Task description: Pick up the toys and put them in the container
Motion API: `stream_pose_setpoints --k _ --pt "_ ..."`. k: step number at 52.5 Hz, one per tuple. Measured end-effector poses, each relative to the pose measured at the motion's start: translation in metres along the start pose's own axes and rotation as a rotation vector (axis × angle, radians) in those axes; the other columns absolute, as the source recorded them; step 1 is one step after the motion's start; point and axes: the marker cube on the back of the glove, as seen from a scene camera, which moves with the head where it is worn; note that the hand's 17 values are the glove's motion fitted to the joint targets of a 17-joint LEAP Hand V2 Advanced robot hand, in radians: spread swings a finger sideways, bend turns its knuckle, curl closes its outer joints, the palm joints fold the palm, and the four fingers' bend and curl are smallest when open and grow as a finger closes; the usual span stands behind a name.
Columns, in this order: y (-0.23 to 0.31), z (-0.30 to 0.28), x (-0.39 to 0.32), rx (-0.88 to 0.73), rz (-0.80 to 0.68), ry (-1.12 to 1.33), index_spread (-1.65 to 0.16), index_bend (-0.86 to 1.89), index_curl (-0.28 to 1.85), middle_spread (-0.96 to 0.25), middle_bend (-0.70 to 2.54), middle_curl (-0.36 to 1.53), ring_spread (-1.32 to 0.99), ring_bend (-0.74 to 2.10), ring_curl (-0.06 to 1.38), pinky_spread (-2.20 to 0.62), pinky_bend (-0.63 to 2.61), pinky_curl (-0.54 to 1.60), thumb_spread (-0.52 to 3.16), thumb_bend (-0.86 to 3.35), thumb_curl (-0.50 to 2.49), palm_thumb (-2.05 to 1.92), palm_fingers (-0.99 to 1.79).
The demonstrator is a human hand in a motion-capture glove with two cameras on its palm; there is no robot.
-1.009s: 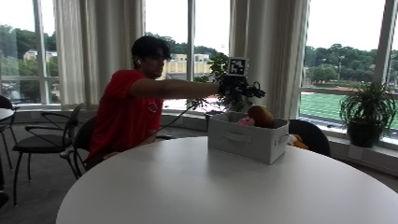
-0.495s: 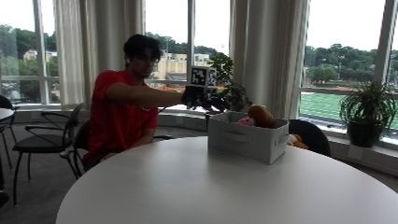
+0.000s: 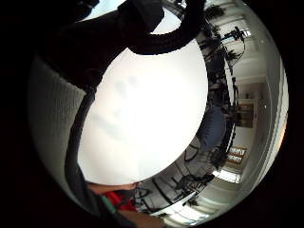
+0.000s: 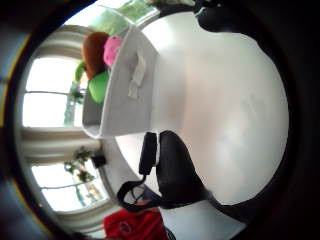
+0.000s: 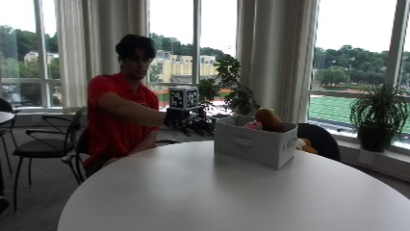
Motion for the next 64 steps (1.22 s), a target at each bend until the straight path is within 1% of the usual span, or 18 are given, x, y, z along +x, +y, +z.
stream_pose_setpoints --k 6,14,25,64 --pt "0.01 0.012 0.008 -0.033 0.035 -0.026 -0.38 0.2 0.34 -0.16 0.2 0.39 -0.16 0.46 0.25 0.09 0.73 0.32 1.16 -0.03 0.3 -0.03 0.08" --pt "0.019 0.017 0.023 -0.033 0.053 -0.031 -0.39 0.2 0.36 -0.17 0.2 0.39 -0.17 0.45 0.25 0.08 0.71 0.31 1.18 -0.03 0.3 -0.03 0.08" --pt "0.018 0.022 0.04 -0.041 0.065 -0.076 -0.39 0.2 0.38 -0.17 0.19 0.38 -0.18 0.44 0.25 0.08 0.69 0.31 1.19 -0.04 0.3 -0.03 0.1" --pt "0.032 0.052 0.046 -0.044 0.069 -0.143 -0.4 0.2 0.42 -0.18 0.19 0.37 -0.19 0.43 0.26 0.08 0.64 0.31 1.2 -0.04 0.3 -0.03 0.12"
